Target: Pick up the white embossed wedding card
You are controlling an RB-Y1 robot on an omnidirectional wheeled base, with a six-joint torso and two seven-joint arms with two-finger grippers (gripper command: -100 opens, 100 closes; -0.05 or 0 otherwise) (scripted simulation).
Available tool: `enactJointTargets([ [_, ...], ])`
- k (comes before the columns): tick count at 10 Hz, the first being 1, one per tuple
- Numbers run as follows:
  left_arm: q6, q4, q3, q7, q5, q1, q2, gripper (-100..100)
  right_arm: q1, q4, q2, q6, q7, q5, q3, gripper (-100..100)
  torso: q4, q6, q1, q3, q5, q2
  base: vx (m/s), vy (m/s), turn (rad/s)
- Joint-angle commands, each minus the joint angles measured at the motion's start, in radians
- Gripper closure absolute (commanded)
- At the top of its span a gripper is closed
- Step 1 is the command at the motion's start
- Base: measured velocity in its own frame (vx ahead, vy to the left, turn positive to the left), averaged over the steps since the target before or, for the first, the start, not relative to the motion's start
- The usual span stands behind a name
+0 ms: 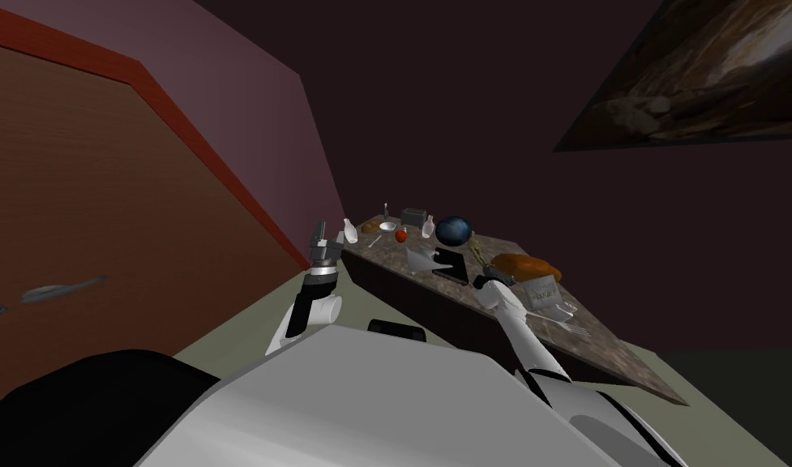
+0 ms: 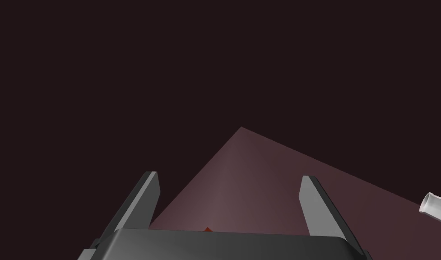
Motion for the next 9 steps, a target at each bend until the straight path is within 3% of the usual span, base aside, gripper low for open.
enactJointTargets([
  [1,0.000,0.000,0.000,0.000,0.000,0.000,0.000,0,-0.023,0.050,-0.018,0.040,0.009,0.050,-0.007,-100,0.000,0.000,0.000,0.000,0.000,0.000,0.021,0.068,0.087],
  [3,0.000,0.000,0.000,0.000,0.000,0.000,0.000,0,-0.023,0.081,-0.018,0.040,0.009,0.053,-0.007,-100,0.000,0.000,0.000,0.000,0.000,0.000,0.013,0.041,0.019],
  [5,0.000,0.000,0.000,0.000,0.000,0.000,0.000,0,-0.051,0.173,-0.048,0.106,0.035,0.125,-0.017,-100,0.000,-0.001,-0.001,0.000,0.000,0.000,0.025,0.073,0.116],
  [6,0.000,0.000,0.000,0.000,0.000,0.000,0.000,0,-0.051,0.182,-0.048,0.109,0.035,0.125,-0.017,-100,0.000,0.000,0.001,0.000,0.000,-0.001,0.030,0.069,0.039],
  [7,0.000,0.000,0.000,0.000,0.000,0.000,0.000,0,-0.061,0.212,-0.063,0.139,0.047,0.158,-0.023,-100,0.000,0.000,0.000,0.000,0.000,0.000,0.017,0.063,0.075],
  [9,0.000,0.000,0.000,0.000,0.000,0.000,0.000,0,-0.061,0.230,-0.063,0.139,0.047,0.158,-0.023,-100,0.000,0.000,-0.001,0.000,0.000,0.001,0.007,0.033,0.025],
])
